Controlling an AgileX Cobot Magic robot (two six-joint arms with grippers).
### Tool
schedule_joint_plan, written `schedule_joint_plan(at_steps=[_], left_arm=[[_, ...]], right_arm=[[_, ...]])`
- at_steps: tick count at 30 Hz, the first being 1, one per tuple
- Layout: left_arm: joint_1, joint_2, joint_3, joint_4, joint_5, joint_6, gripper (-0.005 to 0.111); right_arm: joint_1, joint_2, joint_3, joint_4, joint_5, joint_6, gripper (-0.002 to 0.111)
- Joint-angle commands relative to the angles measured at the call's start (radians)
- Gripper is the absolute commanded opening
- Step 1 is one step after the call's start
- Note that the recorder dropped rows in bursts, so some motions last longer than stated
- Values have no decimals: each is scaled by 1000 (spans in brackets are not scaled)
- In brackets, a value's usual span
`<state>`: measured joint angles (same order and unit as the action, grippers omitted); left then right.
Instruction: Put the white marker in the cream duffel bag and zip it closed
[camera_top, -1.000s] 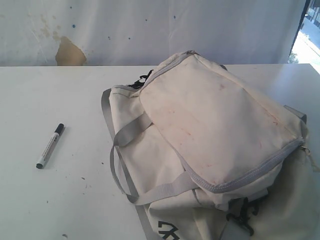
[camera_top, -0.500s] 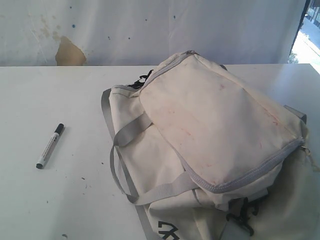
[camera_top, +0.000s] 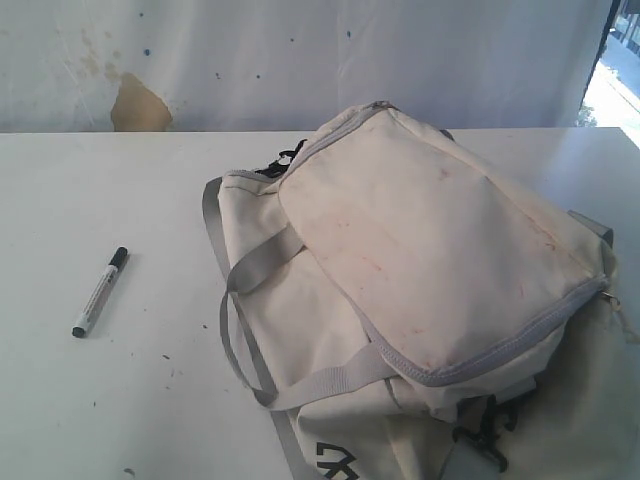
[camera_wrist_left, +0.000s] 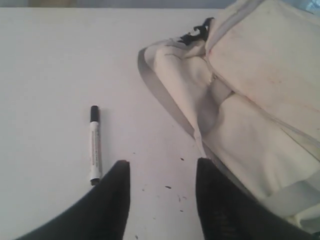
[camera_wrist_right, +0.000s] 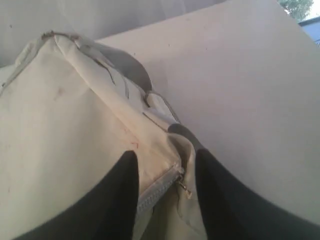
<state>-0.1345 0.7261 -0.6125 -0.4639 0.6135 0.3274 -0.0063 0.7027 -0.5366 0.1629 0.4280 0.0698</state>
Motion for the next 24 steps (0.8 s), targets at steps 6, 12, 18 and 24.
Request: schedule_joint_plan(at_steps=[6,12,18,24], left_arm=[[-118,278,-188,-21,21,9,63],[-118,494,-366,-36,52,-14,80],[-118,742,-553,-90,45,49,83],[-118,941,-722,-282,5,225,83]], right_arm=[[0,112,-56,288,117,-279,56],[0,245,-123,307,201,-264,56],[0,315,-142,285,213,-146,67],[0,337,-142,215,213,-14,67]])
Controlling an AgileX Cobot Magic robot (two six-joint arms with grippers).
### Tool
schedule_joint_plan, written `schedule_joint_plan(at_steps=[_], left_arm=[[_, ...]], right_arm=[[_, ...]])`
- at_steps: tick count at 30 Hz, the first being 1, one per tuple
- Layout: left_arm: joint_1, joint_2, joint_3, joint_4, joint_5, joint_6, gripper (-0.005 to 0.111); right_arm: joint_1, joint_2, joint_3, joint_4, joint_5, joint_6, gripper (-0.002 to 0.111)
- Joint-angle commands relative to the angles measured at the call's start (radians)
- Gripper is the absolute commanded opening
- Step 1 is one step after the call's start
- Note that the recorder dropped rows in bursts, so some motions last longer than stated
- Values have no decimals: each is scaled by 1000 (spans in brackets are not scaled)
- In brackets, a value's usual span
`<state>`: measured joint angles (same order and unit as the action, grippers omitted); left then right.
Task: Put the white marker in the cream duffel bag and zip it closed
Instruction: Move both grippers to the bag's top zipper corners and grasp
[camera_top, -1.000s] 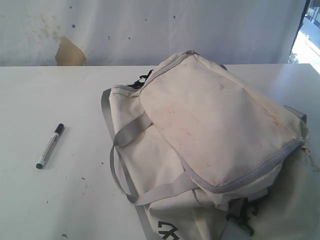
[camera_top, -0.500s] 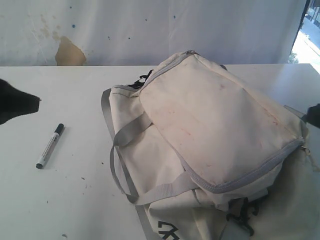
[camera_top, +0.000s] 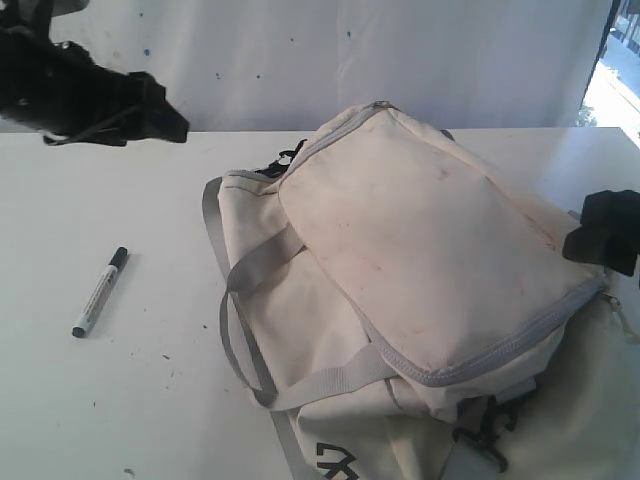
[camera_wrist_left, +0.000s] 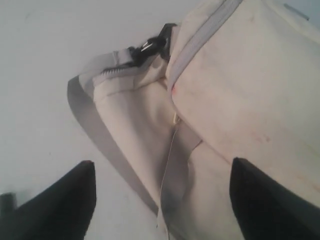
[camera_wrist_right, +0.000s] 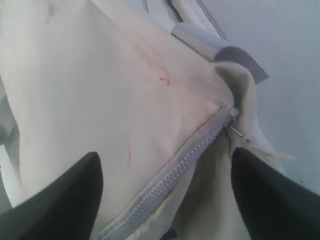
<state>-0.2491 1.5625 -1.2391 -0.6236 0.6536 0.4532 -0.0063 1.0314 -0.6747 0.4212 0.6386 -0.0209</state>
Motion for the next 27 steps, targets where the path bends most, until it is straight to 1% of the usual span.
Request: schedule_joint_plan(at_steps=[1,7,9,10,12,14,19,22,27], left_arm=[[-4,137,-124,-160,-45,133,83],[-4,308,-255,-456,-55,369,83],[-4,360,-292,-545,-55,445,83],[-4,383,-309,-567,-55,471,83],[-4,417,-336,-584,-55,492,83],[-4,473,-380,-601,-20,492,83],[-4,592,-485,-611,63,483,83],[-6,651,-545,-623,85,485,83],[-47,724,-607,-623,94,507,83]], right_arm=[[0,8,-3,-43,2,86,67],[0,8,-2,-43,8,136,67],[0,8,-2,-43,13,162,67],[0,8,-2,-43,13,164,67],[0,8,-2,-43,13,172,67],[0,8,2,-39,18,231,67],[0,8,34,-26,22,259,67],[0,8,52,-7,46,259,67],[0,8,60,49,48,259,67]])
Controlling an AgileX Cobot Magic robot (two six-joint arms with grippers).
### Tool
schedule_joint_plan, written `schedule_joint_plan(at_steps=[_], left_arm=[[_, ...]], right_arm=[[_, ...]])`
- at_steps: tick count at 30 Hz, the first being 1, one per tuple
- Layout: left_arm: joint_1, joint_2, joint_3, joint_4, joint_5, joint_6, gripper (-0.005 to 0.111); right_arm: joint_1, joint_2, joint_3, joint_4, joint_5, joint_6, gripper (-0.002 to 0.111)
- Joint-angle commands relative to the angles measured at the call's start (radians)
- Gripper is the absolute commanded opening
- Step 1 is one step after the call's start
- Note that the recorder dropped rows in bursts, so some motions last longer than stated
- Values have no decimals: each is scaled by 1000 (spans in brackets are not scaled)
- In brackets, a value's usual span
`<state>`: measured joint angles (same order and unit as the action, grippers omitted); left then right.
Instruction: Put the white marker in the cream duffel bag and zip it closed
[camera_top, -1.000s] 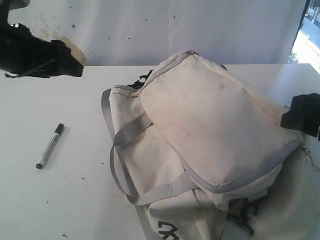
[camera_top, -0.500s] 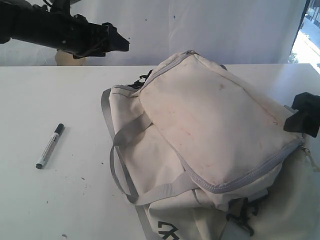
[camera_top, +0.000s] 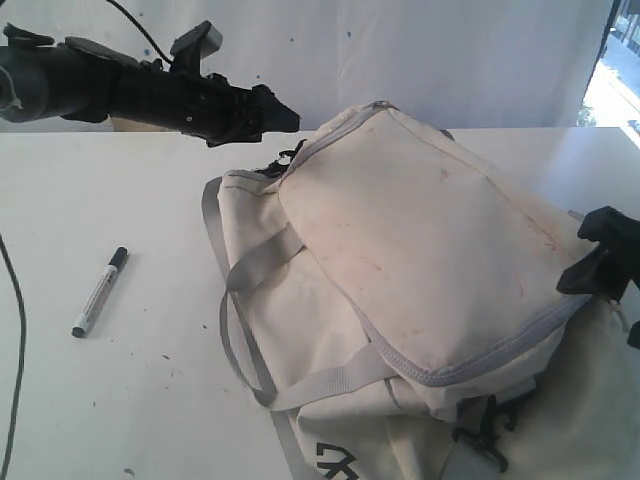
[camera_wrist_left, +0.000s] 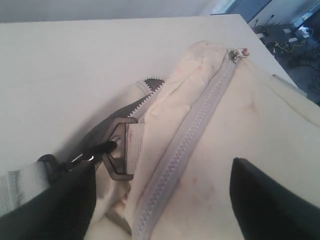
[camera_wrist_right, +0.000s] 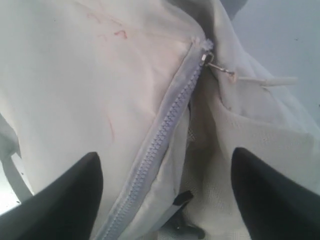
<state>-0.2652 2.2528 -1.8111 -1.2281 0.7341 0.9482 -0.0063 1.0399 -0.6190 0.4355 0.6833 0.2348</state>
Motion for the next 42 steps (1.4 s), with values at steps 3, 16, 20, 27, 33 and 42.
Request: schedule_joint_plan(at_steps=[3,16,20,27,33,42], left_arm=[[-56,64,-55,-18,-7,17,83],[-76,97,-57,-49,-68,-9,68],[-76,97,-57,-49,-24,-9,37],[-76,97,-57,-51,8,-10,0],[-76,97,-57,-54,43,-10,0],[-33,97,-118,15,115,-156,0]], right_arm=[[0,0,4,35,-1,4,67],[0,0,57,91,-84,4,66],[0,2,74,101,-151,4,65],[0,165,74,220,-208,-58,63],[0,244,74,354,-241,-169,35],[0,253,11,376,-234,-360,0]])
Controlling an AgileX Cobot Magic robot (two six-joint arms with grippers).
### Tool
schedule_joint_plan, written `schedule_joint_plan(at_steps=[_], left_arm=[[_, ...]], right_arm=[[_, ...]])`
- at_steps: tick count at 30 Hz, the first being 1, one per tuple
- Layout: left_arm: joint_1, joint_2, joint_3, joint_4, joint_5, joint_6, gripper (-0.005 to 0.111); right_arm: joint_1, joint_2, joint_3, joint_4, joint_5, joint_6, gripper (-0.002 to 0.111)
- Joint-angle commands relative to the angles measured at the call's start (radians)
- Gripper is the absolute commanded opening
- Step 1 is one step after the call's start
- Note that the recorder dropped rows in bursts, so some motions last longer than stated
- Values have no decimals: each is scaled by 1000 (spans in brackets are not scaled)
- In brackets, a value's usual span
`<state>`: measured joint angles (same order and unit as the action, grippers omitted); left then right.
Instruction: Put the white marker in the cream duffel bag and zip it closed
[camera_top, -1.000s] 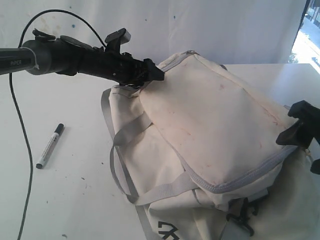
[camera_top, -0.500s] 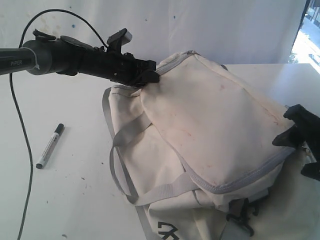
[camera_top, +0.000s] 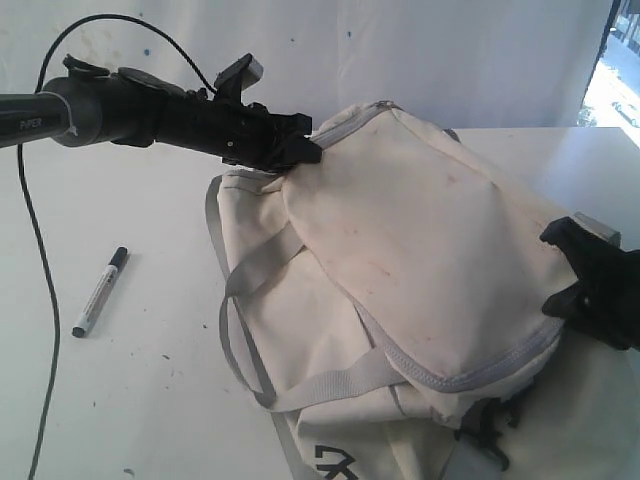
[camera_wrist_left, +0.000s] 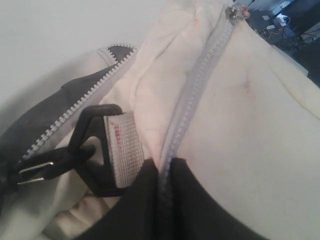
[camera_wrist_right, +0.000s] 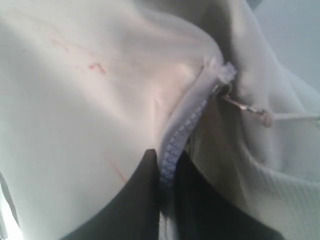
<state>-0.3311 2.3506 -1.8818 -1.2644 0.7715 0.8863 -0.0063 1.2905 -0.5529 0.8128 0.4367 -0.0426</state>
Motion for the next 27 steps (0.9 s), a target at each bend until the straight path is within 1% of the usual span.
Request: schedule_joint_plan(at_steps=[1,4,6,9,14,21,27], left_arm=[[40,-1,-60,83,92,-126,0],[55,-1,-103,228,161,-252,0],[64,-11,-128,309,220,-286,0],[71,-43,-146,402,258,-344,0],[86,-109,-146,414,329,-377,0],[88,-156,-143,427,448,-479,0],[88,-189,-136,504,450,-564,0]], right_arm=[[0,6,-75,-7,28,-84,0],[-4,29,-134,-48,77,-84,0],[-4,45,-171,-82,95,-84,0],[-4,72,-234,-165,100,-75,0],[-4,129,-326,-279,124,3,0],[-4,210,-458,-370,172,48,0],[-4,270,-586,-416,244,75,0]])
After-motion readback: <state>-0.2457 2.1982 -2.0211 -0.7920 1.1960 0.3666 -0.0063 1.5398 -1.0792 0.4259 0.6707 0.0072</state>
